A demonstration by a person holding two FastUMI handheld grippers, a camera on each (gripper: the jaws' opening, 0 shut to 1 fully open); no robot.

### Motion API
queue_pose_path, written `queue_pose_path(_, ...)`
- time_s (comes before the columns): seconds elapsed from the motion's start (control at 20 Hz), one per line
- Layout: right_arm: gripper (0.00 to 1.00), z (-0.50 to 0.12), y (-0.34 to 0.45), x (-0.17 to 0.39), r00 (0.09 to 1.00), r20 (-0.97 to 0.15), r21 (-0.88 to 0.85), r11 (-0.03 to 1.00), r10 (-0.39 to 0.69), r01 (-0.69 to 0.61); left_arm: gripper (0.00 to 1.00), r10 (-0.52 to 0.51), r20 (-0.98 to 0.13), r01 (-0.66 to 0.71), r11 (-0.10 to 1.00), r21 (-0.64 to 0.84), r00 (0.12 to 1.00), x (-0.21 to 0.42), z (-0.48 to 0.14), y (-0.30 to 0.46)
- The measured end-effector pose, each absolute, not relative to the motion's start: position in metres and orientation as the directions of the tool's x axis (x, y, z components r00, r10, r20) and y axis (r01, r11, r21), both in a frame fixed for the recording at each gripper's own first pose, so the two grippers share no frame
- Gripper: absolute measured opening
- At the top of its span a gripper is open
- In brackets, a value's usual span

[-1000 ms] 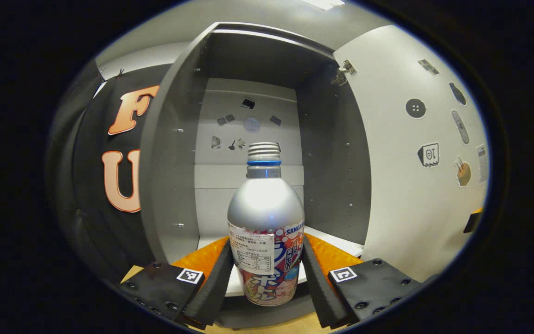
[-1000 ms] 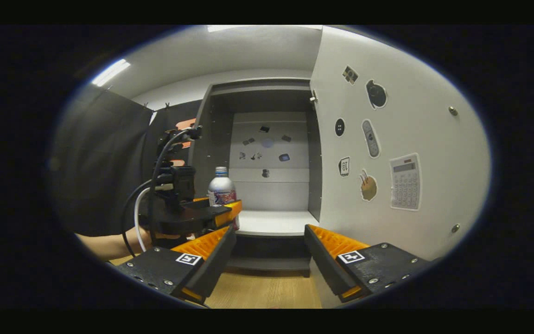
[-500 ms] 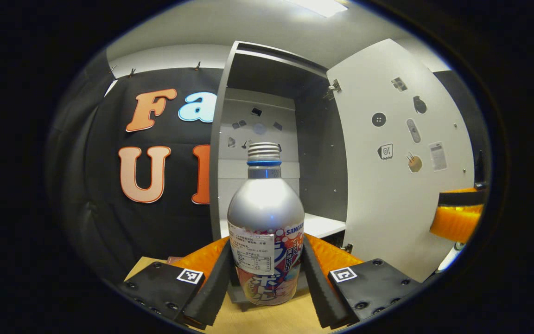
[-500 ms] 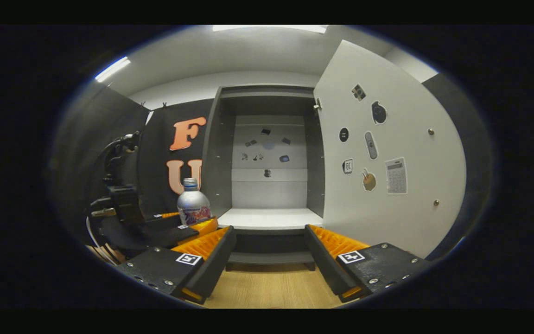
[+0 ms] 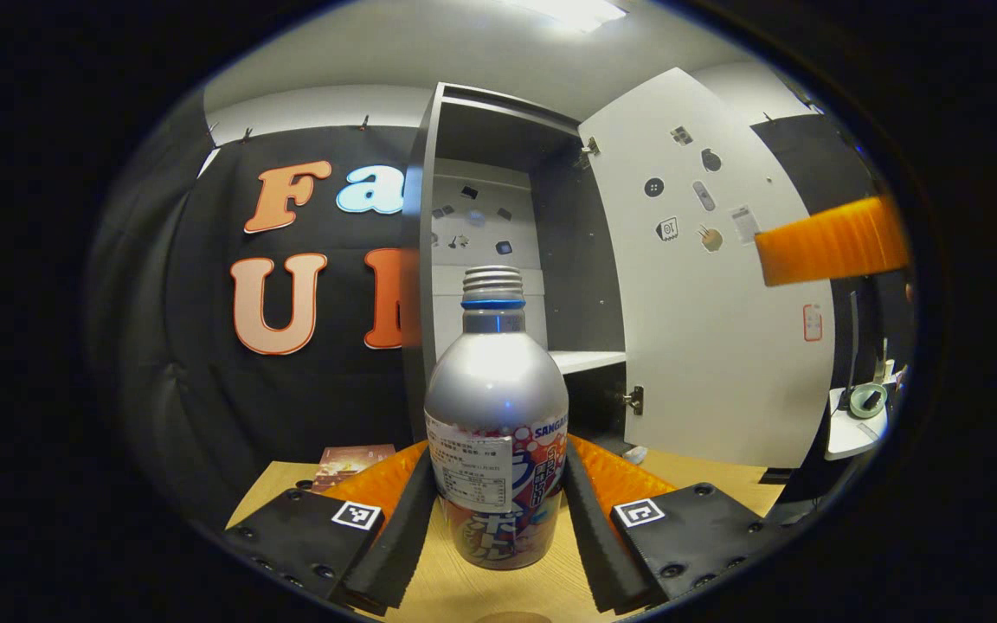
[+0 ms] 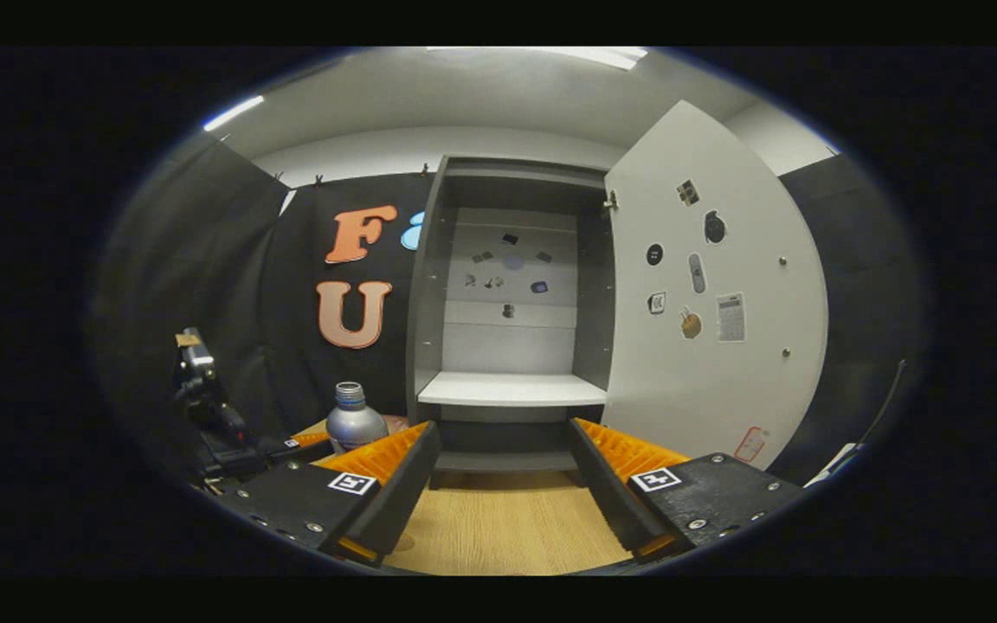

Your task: Open the cabinet door with the right hand, grasp the bottle in the cabinet with the left hand and place it on the coaster, then close the cabinet door with the right hand.

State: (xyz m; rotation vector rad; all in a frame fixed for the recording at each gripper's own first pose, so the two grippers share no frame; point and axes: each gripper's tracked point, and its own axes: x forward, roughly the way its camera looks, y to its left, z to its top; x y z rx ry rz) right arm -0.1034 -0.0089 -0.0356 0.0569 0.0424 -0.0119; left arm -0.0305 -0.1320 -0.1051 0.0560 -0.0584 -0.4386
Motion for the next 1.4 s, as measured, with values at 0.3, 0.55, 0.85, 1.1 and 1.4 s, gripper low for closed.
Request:
queue_pose_path(0.3,0.92,-0.063,-0.007,-0.111,0.995,-0.103,0.025,1.000,0.010,-0.008,0.83,-0.406,-0.008,0.405,0.911,0.081,0.914,-0.058,-0.176,-0.122)
queue_pose_path(0.55,0.92,-0.095,0.005,-0.116,0.983,-0.177,0.022,0.998,0.056,-0.053,0.83,-0.339,-0.059,0.343,0.936,0.080,0.939,-0.059,-0.226,-0.108)
queue_pose_path(0.85,0.92,-0.118,0.013,-0.113,0.970,-0.230,0.041,0.996,0.084,-0.077,0.83,-0.290,-0.135,0.303,0.950,0.082,0.947,-0.056,-0.278,-0.102)
queue_pose_path(1.1,0.92,-0.125,0.022,-0.109,0.962,-0.251,0.062,0.993,0.109,-0.096,0.83,-0.266,-0.179,0.274,0.961,0.026,0.947,-0.054,-0.300,-0.100)
queue_pose_path(1.4,0.92,-0.130,0.028,-0.107,0.957,-0.260,0.076,0.991,0.125,-0.109,0.86,-0.262,-0.183,0.272,0.962,0.035,0.948,-0.058,-0.306,-0.100)
